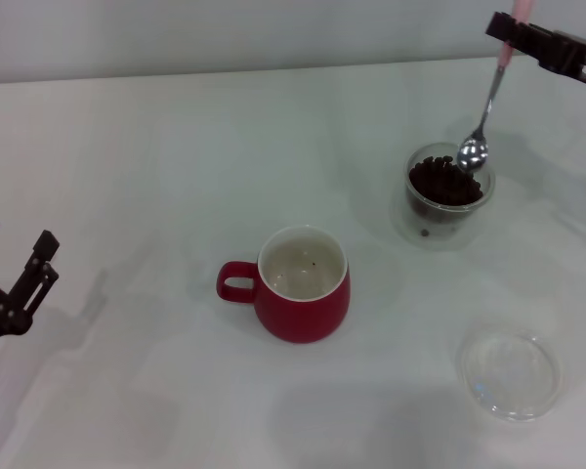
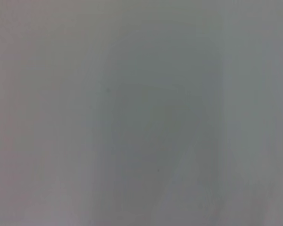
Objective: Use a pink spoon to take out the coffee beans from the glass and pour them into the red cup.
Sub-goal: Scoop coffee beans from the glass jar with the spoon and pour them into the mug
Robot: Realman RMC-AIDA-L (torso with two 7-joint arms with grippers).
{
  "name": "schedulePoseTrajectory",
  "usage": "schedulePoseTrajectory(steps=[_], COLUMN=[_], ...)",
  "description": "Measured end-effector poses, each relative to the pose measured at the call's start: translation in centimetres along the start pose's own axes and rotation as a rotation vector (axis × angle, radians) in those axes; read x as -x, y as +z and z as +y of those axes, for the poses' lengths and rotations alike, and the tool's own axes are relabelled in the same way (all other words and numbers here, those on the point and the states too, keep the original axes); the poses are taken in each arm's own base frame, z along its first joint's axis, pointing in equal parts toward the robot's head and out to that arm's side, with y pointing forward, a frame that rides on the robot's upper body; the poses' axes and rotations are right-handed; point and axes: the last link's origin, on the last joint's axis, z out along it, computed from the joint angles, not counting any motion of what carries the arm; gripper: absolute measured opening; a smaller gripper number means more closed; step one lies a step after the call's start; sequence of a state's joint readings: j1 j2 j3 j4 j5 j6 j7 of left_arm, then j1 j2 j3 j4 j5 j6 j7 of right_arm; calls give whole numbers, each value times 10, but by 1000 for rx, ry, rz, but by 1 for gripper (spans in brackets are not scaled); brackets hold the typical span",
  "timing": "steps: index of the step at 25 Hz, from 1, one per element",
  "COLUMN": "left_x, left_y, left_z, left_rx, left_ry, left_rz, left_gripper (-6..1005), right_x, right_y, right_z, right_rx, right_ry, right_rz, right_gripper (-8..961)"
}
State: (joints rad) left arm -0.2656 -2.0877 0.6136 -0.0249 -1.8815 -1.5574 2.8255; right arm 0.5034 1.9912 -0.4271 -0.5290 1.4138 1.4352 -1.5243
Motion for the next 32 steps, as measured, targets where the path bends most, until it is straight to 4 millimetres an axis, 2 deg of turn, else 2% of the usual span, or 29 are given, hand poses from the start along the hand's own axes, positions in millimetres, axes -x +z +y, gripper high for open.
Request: schedulePoseTrajectory(steps=[14, 32], left_x=[-2, -2], left_y=[0, 10], left_z=[-3, -9], left_rx=[-5, -2], left_ry=[9, 30], left_rz=[5, -10], left_gripper=[699, 700], right_x=[-15, -34], right_y=[14, 21], right_z=[-6, -20], right_rx=[-64, -183], right_ry=[-193, -259], right_rz=[-4, 12], right_gripper=[142, 142])
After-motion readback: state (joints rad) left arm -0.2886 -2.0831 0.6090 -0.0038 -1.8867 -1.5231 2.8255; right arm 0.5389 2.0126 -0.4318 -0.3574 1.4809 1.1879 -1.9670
